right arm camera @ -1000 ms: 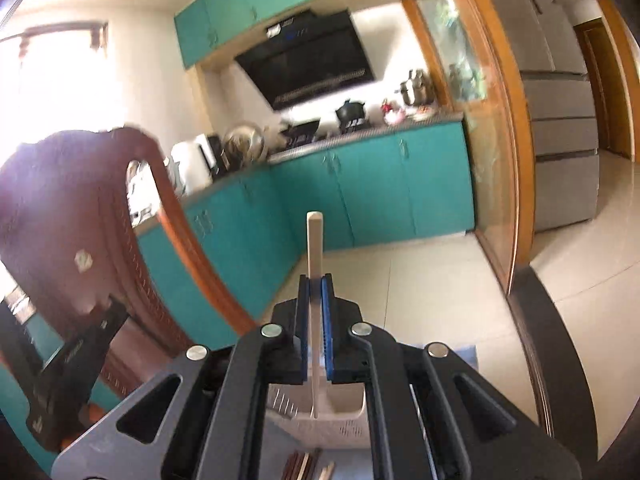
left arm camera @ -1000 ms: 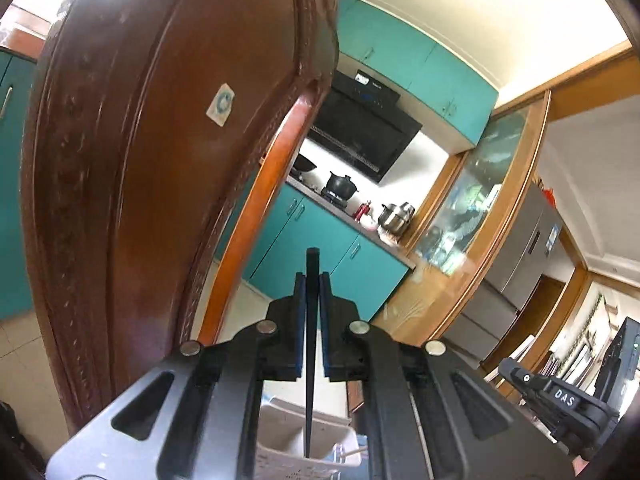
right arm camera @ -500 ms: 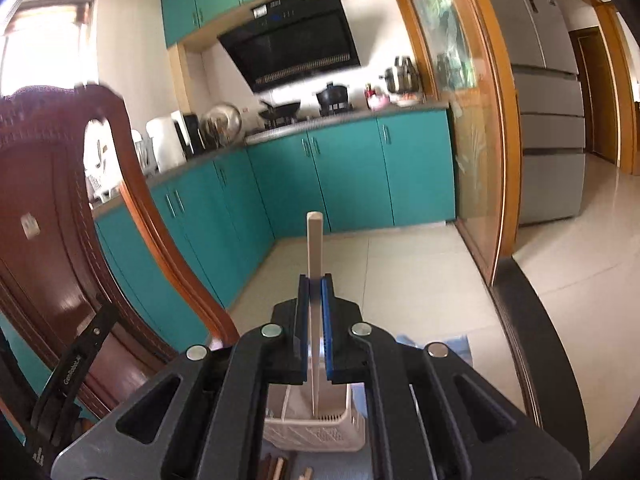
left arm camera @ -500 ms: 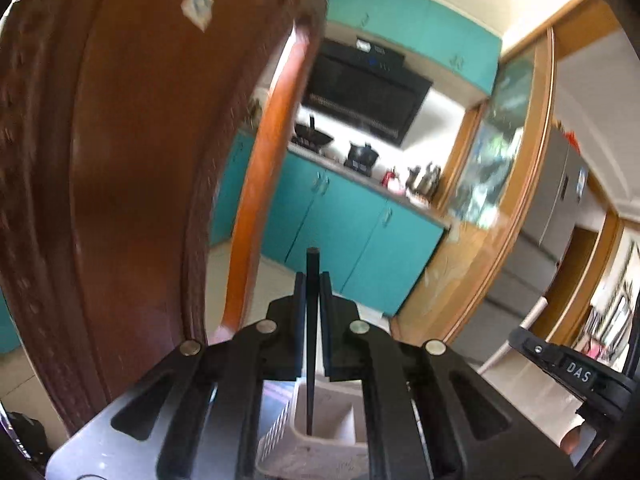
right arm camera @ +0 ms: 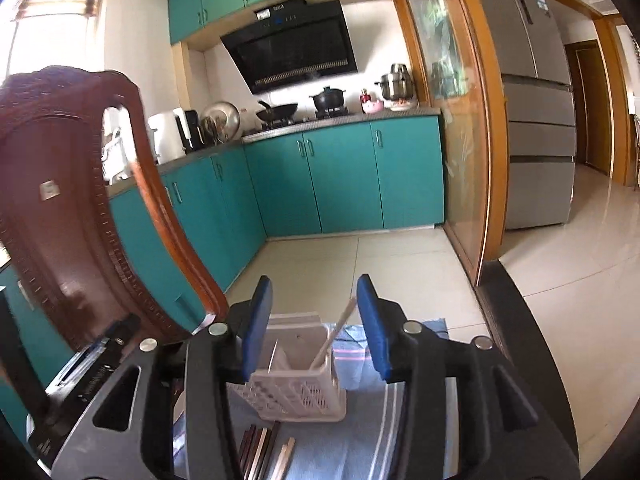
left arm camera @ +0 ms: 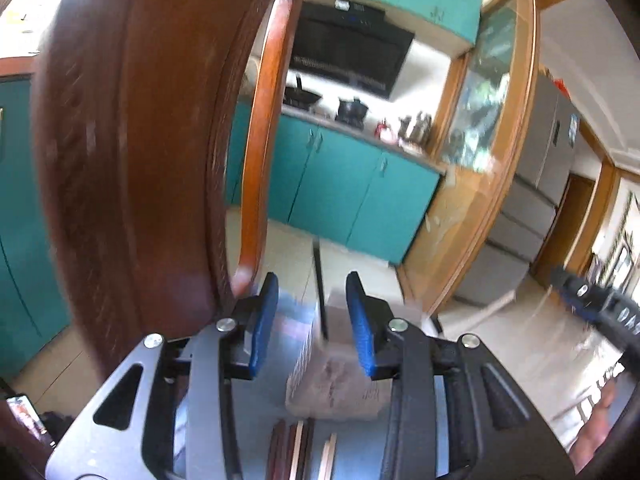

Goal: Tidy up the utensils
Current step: 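Open both tools to drop the chopsticks into the white basket, then grasp another light wooden chopstick with the right tool while the left tool returns over the dark chopsticks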

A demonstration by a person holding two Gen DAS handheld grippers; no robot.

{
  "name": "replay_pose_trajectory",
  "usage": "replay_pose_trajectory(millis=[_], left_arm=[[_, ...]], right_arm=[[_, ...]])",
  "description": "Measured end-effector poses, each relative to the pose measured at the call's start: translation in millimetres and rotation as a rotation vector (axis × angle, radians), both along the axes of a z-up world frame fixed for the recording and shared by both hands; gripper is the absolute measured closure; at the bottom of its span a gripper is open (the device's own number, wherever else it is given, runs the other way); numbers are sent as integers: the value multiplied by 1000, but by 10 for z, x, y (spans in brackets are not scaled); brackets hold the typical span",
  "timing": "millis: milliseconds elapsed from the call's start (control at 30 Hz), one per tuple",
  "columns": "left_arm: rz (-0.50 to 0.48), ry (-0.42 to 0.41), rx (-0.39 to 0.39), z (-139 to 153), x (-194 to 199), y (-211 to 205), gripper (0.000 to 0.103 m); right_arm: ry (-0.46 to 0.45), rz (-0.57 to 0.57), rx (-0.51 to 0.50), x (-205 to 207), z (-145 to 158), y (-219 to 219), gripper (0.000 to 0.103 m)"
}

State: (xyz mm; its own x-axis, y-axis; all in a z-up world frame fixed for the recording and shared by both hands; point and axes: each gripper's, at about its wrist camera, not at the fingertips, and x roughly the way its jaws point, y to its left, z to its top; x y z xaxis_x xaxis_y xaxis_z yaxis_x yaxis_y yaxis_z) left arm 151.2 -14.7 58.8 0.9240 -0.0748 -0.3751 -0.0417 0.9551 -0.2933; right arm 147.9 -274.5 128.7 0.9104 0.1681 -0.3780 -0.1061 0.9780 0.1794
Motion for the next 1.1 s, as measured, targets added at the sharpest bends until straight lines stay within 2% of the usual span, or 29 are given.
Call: replay_pose_trajectory(millis=[100,233,300,333,433,500,600,800,900,1100], left_arm=[[-37,73,52,-273,-271,-51,67],[-80,144,129,-649,-649,-102,67],[-83,161,144,-748,-800,-66,67],[-82,160,138,-761,-857,-30,67],[-68,137,122,-708,-981,106,67],[-55,125,115,-668,-1057,218,60],[-58,125,98,-711,-1138,335,58],[-103,189,72,-787,-1081,437,57],[-147,151,83,-699,-1135,383,57],[-270,69,124,-533,-1237,117,51]], right_arm=[[56,20,-27,-243,-284,1,59],[257,64,-163,-262,-971,203,59],[400,89,-152,-178,-1356,267,59],[479,107,-112,-117,-1540,293,59],[599,125,-61,10,-1824,402,59],[658,125,-66,98,-1958,534,59],[703,127,-110,186,-2060,739,59],[761,119,-250,217,-2272,1157,59],[752,102,-311,216,-2280,1293,57],[766,84,-308,228,-2275,1358,57]])
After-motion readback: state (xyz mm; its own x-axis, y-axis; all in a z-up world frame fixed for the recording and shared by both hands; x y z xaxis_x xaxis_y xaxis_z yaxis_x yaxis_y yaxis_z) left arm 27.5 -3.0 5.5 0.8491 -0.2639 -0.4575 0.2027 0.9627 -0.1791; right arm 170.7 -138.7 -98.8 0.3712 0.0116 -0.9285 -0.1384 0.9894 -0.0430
